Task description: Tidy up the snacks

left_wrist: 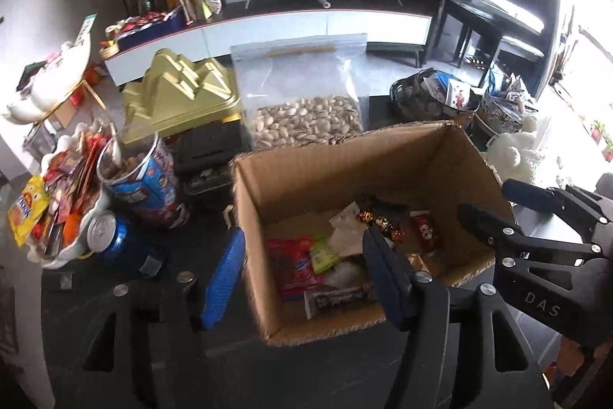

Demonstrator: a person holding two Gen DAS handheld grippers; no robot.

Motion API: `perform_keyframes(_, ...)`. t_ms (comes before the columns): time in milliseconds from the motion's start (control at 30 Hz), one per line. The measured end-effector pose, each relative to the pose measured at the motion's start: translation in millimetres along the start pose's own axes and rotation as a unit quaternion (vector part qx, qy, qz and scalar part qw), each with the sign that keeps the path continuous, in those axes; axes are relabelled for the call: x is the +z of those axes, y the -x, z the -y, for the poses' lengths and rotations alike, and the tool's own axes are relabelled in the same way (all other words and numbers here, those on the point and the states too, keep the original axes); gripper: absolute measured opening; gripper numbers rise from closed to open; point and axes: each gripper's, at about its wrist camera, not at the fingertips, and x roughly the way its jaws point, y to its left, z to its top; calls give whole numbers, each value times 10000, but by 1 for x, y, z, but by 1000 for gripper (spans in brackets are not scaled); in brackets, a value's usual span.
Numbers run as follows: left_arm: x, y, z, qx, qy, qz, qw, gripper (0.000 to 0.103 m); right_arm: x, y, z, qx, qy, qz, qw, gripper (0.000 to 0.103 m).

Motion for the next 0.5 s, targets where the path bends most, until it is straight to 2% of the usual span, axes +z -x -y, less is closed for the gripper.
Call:
perform_keyframes(200, -18, 27, -5, -45, 193, 262, 9995, 82, -19, 19, -1, -58, -95, 138, 9998, 70)
perform_keyframes(333, -36, 55, -4, -64, 241, 591, 9979, 87, -40, 47, -3, -111, -216, 473, 9986, 77)
perform_keyframes(500, -66, 97, 3, 140, 83, 1169, 9930, 93, -70, 84, -3, -149, -443, 934, 9945, 84)
